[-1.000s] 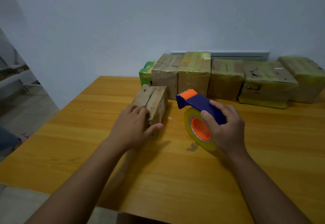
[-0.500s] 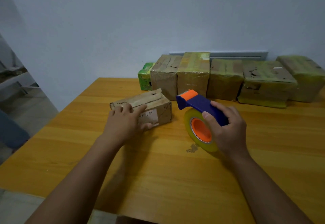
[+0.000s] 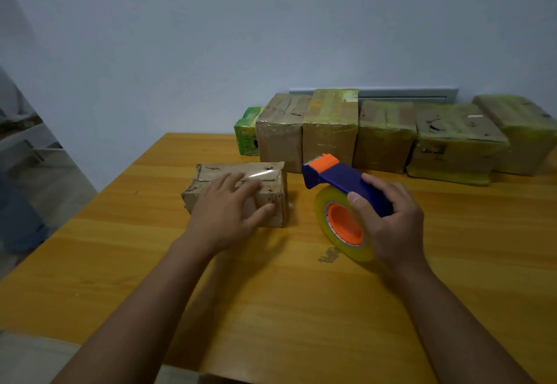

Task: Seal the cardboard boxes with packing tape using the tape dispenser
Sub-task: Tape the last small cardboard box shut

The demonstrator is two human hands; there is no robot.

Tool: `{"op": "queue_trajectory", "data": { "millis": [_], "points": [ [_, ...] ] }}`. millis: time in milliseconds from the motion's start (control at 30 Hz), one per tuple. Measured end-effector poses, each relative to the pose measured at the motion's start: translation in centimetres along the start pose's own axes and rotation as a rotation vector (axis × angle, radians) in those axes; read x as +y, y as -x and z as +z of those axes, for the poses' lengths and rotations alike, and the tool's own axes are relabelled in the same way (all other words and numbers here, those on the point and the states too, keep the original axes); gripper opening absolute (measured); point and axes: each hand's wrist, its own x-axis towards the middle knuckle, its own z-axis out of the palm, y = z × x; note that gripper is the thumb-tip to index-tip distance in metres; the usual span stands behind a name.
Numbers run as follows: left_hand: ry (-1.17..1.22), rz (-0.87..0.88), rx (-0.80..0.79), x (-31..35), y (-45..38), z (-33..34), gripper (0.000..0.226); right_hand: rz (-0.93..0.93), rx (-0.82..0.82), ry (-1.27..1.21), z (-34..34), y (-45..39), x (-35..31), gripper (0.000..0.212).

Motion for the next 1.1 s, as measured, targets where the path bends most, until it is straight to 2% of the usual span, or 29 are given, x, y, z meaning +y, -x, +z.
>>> {"op": "queue_trajectory", "data": {
  "millis": [67, 133, 200, 267, 367, 433, 567, 700, 833, 933, 1000, 1100],
  "points": [
    [0.047, -0.078, 0.047, 2.3, -0.6, 0.7, 0.087, -0.003, 0.002, -0.004, 0.0, 0.0, -0.1, 0.056],
    [0.054, -0.129, 0.066, 3.6, -1.5, 1.4, 0.090, -0.004, 0.005, 0.000, 0.0, 0.0, -0.1, 0.060],
    [0.017, -0.124, 0.068, 4.0, -2.0, 1.9, 0.079, 0.001, 0.002, -0.002, 0.0, 0.0, -0.1, 0.061],
    [0.005, -0.086, 0.072, 4.1, -2.1, 1.8, 0.059, 0.002, -0.003, -0.011, -0.1, 0.1, -0.1, 0.061],
    [0.072, -0.030, 0.034, 3.1, -1.8, 0.9, 0.041, 0.004, -0.004, -0.016, -0.2, 0.1, 0.0, 0.063],
    [0.092, 0.003, 0.016, 2.4, -1.5, 0.6, 0.041, 0.005, -0.007, -0.016, -0.1, 0.1, 0.0, 0.063],
    [0.034, 0.022, 0.039, 2.3, -1.6, 1.5, 0.060, -0.006, -0.016, -0.014, -0.1, 0.1, -0.1, 0.061],
    [0.027, 0.024, 0.110, 2.3, -2.1, 2.2, 0.044, 0.008, -0.016, -0.019, -0.2, 0.1, 0.0, 0.064],
    [0.047, 0.099, 0.206, 2.1, -1.3, 2.5, 0.040, 0.009, -0.024, -0.024, -0.2, 0.1, 0.0, 0.064],
    [0.092, 0.087, 0.239, 2.0, -0.9, 2.6, 0.032, 0.012, -0.022, -0.023, -0.1, 0.1, 0.0, 0.064],
    [0.076, 0.115, 0.289, 1.8, -0.7, 2.9, 0.026, 0.013, -0.020, -0.026, -0.1, 0.1, 0.0, 0.061],
    [0.052, 0.112, 0.317, 1.9, -0.5, 2.9, 0.029, 0.018, -0.013, -0.019, 0.0, 0.2, 0.0, 0.051]
  ]
}}
